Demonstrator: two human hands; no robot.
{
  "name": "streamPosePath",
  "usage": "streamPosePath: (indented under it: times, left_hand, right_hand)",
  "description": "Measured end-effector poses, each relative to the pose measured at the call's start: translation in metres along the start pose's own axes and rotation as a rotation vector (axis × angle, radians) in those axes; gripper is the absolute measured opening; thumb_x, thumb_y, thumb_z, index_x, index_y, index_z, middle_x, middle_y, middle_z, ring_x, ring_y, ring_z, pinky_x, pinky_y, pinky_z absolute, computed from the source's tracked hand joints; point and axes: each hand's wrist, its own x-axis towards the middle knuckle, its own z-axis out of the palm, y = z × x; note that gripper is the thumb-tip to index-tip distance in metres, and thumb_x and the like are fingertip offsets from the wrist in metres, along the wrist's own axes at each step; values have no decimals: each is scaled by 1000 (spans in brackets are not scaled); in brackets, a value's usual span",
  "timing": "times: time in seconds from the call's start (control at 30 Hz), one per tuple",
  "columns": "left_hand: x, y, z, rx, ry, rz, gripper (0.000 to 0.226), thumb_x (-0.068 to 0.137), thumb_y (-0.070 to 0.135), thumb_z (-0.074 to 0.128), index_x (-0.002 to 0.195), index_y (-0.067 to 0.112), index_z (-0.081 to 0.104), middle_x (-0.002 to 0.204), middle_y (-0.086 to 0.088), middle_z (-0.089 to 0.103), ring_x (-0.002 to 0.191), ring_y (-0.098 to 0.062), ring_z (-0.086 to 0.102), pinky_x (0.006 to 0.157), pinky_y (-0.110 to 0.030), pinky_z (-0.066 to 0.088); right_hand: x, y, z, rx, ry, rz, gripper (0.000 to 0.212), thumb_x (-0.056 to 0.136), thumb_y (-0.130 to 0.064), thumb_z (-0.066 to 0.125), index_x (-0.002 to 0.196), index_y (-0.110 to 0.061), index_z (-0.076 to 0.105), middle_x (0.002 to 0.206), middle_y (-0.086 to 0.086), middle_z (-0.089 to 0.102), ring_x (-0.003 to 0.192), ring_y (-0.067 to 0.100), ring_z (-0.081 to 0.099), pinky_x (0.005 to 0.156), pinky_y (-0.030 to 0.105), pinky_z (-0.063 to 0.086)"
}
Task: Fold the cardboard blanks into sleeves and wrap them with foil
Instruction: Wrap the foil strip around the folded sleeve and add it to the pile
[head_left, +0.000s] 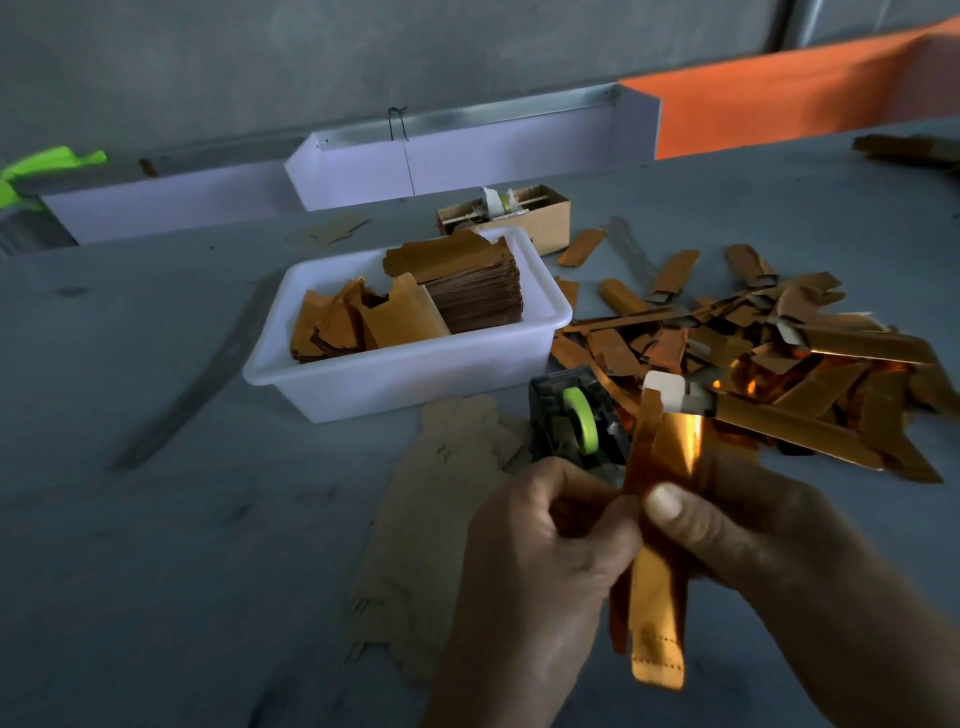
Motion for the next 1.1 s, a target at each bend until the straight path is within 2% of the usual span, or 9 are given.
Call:
streamPosePath:
  times: [0.1,0.27,0.37,0.53,0.77,0.87,0.93,1.03,1.1]
  left_hand:
    - [0,0,-2,-83,-61,-90,10,82,32,69,73,28,67,68,12,67,66,3,63,55,-6,44]
    - [1,-1,-11,-266,-190,-219,13,76,40,70,68,29,70,67,7,67,66,-1,62,64,-20,44]
    - [2,-2,-13,-260,-165,-201,14,78,36,68,67,28,69,65,7,66,65,-2,61,62,-19,46]
    - [1,-3,-8,-224,-82,-172,19,82,24,66,64,27,69,59,7,64,56,4,59,52,-5,42]
    - [3,-4,-7,-209,-59,-219,19,83,27,65,65,30,69,61,8,65,58,3,59,57,-12,43]
    - [4,-5,-10,-181,-12,-205,16,82,29,67,68,22,68,63,7,67,57,1,60,51,-8,44]
    - [4,-5,-12,-171,-5,-188,15,82,31,68,70,21,67,65,8,68,58,1,61,52,-7,43]
    - [1,-5,-13,-155,-46,-155,13,83,32,67,72,26,68,65,7,67,60,0,61,56,-8,45]
    - [0,-7,-11,-124,-62,-131,13,84,33,66,72,28,68,65,6,67,61,0,61,57,-9,46]
  right_hand:
    - [3,1,1,18,-13,29,42,42,-54,66,82,-43,68,82,-8,72,78,2,66,75,33,48]
    - [3,-1,3,-31,-30,29,42,46,-54,62,82,-35,70,83,3,71,81,17,67,83,40,52]
    - [4,0,3,-46,-20,55,34,50,-46,62,78,-29,71,80,5,71,79,20,67,77,37,53]
    - [6,3,3,-22,-7,98,8,72,-18,65,77,-21,70,76,-4,73,72,4,68,69,25,48]
    - [8,11,0,73,-47,121,19,83,-1,57,81,-15,70,80,0,74,76,10,71,66,23,54]
    - [8,13,-5,194,-135,150,16,81,-2,55,78,-6,71,85,12,73,81,19,71,64,19,56]
    - [8,10,-5,239,-198,140,15,72,-16,60,80,-13,73,88,10,73,85,21,71,66,20,56]
    - [9,12,-2,130,-94,119,24,59,-24,66,81,-16,71,79,4,74,73,15,72,58,19,55]
    - [10,16,-1,51,-44,121,19,68,-16,66,86,-13,67,75,3,74,69,15,72,57,22,55]
